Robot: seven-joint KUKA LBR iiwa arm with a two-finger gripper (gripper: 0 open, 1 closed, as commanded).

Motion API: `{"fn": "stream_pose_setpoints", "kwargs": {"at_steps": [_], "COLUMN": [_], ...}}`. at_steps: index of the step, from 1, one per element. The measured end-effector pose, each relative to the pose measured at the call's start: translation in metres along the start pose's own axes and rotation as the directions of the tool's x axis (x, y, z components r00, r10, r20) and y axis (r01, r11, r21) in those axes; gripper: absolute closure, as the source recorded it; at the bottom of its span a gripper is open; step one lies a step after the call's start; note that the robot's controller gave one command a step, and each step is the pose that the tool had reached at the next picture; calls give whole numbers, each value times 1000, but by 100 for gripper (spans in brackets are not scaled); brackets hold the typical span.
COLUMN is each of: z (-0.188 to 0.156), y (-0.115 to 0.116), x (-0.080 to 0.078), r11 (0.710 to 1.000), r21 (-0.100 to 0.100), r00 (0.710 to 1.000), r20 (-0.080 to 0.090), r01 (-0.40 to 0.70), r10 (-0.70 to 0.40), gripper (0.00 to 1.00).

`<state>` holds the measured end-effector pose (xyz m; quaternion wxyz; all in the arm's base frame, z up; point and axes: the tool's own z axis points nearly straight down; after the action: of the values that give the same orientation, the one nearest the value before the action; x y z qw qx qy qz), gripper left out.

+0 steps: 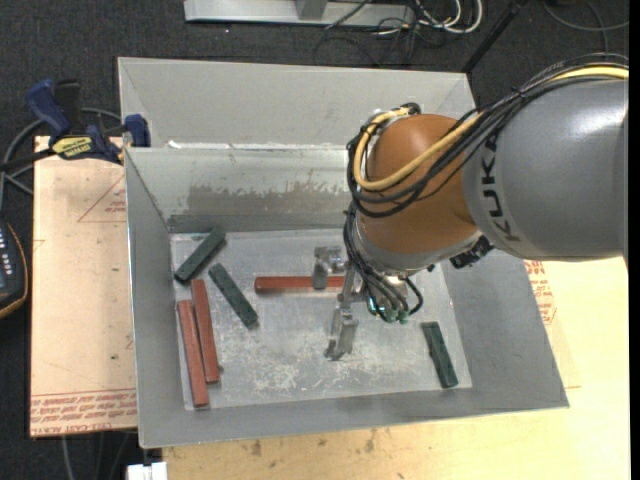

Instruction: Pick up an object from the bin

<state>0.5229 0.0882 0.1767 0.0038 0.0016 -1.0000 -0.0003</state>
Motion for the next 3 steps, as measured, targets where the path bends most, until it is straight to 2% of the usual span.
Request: {"fn": "stream_pose_setpoints", "kwargs": {"at_steps": [1, 2, 3], "z": [110, 106, 106], "y": [64, 63, 62], "x": [-70, -71, -71], "r11": [993, 994, 994], "r21": [-1, -1, 0], "r00": [993, 994, 994], "r20": [7, 9, 9], "r01": [117, 113, 113], "r10": [-117, -113, -113], "gripper": [0, 100, 0]}}
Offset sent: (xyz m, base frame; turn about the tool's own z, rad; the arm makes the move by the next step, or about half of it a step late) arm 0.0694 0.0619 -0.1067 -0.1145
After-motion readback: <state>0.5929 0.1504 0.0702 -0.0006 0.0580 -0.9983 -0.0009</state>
